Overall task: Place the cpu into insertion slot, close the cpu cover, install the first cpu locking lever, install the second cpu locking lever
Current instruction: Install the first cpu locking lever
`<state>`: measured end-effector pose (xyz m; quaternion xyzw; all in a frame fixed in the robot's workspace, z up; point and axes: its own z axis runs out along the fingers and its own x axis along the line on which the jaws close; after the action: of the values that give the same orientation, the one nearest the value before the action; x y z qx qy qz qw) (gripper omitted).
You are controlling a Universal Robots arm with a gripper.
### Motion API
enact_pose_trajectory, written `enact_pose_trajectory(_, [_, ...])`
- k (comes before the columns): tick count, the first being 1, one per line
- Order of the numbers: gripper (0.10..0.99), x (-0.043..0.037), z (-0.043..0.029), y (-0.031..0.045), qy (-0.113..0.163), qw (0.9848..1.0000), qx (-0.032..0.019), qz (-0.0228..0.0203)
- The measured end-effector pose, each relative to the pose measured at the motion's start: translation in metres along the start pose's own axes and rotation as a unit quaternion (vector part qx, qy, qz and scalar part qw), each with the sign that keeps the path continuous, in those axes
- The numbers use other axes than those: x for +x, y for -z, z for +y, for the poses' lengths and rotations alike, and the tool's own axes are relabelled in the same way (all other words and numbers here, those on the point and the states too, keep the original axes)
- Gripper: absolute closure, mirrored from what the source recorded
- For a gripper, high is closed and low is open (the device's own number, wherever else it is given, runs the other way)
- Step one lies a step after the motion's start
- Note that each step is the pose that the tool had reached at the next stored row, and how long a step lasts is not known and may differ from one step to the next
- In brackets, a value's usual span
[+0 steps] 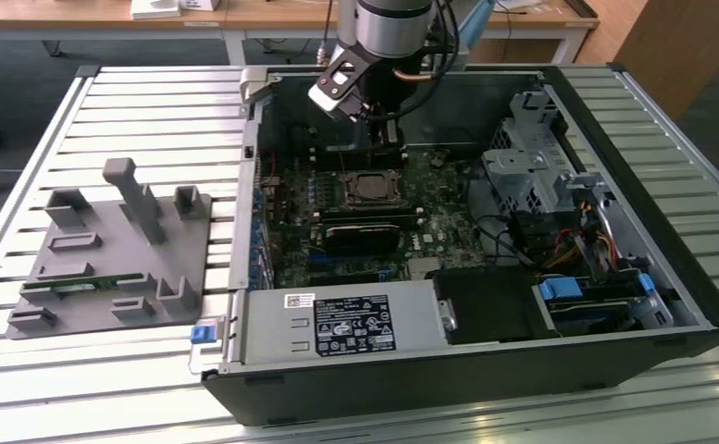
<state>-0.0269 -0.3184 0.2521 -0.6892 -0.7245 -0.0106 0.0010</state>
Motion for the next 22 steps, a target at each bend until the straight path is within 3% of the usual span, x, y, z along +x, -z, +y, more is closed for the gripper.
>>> enact_pose_trajectory(8, [0.98, 0.0, 0.0, 0.0015, 0.02, 0.9998, 0.0003, 0.0004])
enact_pose_trajectory(22, [0.98, 0.0001, 0.0, 0.0015, 0.07, 0.9975, 0.0012, 0.0012])
